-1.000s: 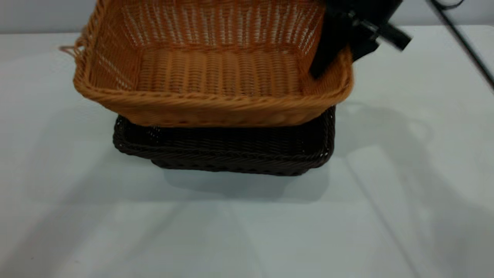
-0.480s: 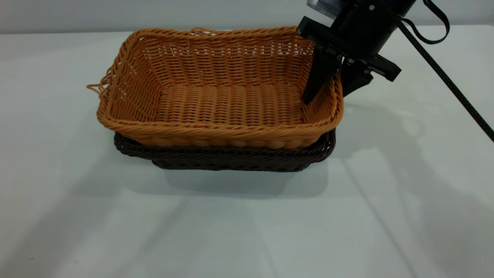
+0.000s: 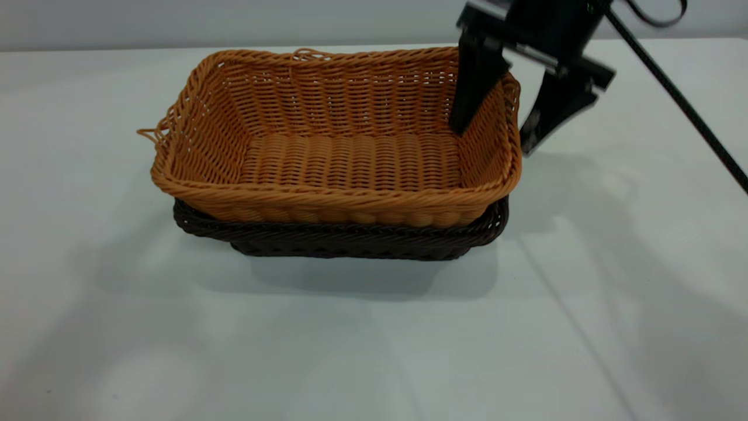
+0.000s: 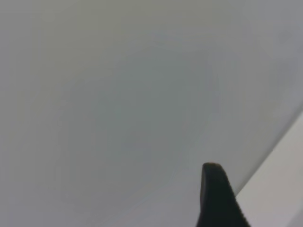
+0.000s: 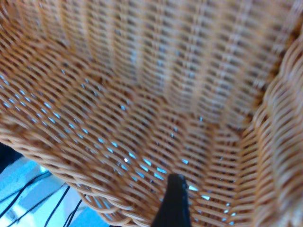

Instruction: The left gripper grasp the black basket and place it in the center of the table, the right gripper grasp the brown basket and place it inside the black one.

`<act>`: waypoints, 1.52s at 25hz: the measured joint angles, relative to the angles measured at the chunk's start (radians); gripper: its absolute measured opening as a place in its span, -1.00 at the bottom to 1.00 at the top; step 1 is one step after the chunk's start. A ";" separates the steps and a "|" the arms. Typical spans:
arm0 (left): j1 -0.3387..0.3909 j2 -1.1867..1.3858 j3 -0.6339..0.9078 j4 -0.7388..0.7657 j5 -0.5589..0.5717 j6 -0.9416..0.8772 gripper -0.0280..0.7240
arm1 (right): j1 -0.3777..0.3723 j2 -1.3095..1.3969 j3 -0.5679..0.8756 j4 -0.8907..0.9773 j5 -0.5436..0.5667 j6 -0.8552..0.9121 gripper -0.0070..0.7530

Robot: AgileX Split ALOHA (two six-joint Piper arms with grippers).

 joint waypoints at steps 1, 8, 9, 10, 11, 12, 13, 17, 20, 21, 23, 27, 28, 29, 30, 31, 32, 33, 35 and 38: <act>0.000 -0.021 0.000 0.000 0.011 -0.034 0.10 | 0.000 -0.011 -0.019 -0.018 0.000 0.015 0.54; 0.000 -0.178 0.000 -0.001 0.242 -0.107 0.10 | 0.000 -0.215 -0.081 -0.157 0.021 0.113 0.47; 0.000 -0.199 0.000 -0.001 0.290 -0.127 0.10 | 0.000 -0.262 -0.081 -0.168 0.023 0.124 0.47; 0.000 -0.218 0.000 -0.001 0.344 -0.144 0.10 | 0.000 -0.311 -0.081 -0.174 0.026 0.138 0.47; 0.000 -0.236 0.000 -0.001 0.391 -0.169 0.10 | 0.000 -0.362 -0.081 -0.177 0.031 0.147 0.47; 0.000 -0.250 0.000 -0.001 0.451 -0.192 0.10 | 0.000 -0.405 -0.081 -0.179 0.034 0.156 0.46; 0.000 -0.261 0.000 -0.001 0.510 -0.215 0.10 | 0.000 -0.456 -0.081 -0.179 0.039 0.165 0.46; 0.000 -0.293 0.000 0.000 0.642 -0.281 0.10 | 0.000 -0.648 -0.055 -0.179 0.049 0.197 0.46; 0.000 -0.316 0.015 0.000 0.642 -0.347 0.10 | 0.000 -0.794 0.017 -0.182 0.055 0.204 0.46; 0.000 -0.328 0.031 0.000 0.642 -0.364 0.10 | 0.000 -0.848 0.053 -0.186 0.056 0.205 0.46; 0.000 -0.355 0.072 0.000 0.642 -0.392 0.10 | 0.000 -0.953 0.146 -0.202 0.059 0.214 0.46; 0.000 -0.414 0.204 -0.001 0.642 -0.418 0.10 | 0.000 -1.182 0.356 -0.262 0.065 0.236 0.46; 0.000 -0.428 0.247 -0.001 0.642 -0.426 0.10 | 0.000 -1.240 0.419 -0.279 0.066 0.238 0.46; 0.000 -0.437 0.284 -0.001 0.642 -0.431 0.10 | 0.000 -1.296 0.483 -0.295 0.068 0.238 0.46; 0.000 -0.446 0.327 -0.001 0.642 -0.434 0.10 | 0.000 -1.342 0.548 -0.314 0.069 0.241 0.46; 0.000 -0.452 0.368 -0.001 0.642 -0.435 0.10 | 0.000 -1.395 0.601 -0.331 0.069 0.245 0.46; 0.000 -0.454 0.407 -0.001 0.642 -0.439 0.10 | 0.000 -1.447 0.666 -0.345 0.069 0.253 0.46; 0.000 -0.455 0.438 -0.002 0.642 -0.449 0.10 | 0.000 -1.490 0.731 -0.363 0.069 0.263 0.46; 0.000 -0.455 0.506 -0.012 0.642 -0.474 0.10 | 0.000 -1.593 0.846 -0.404 0.053 0.273 0.46; 0.000 -0.455 0.588 -0.039 0.642 -0.504 0.10 | 0.000 -1.730 1.001 -0.454 0.019 0.289 0.46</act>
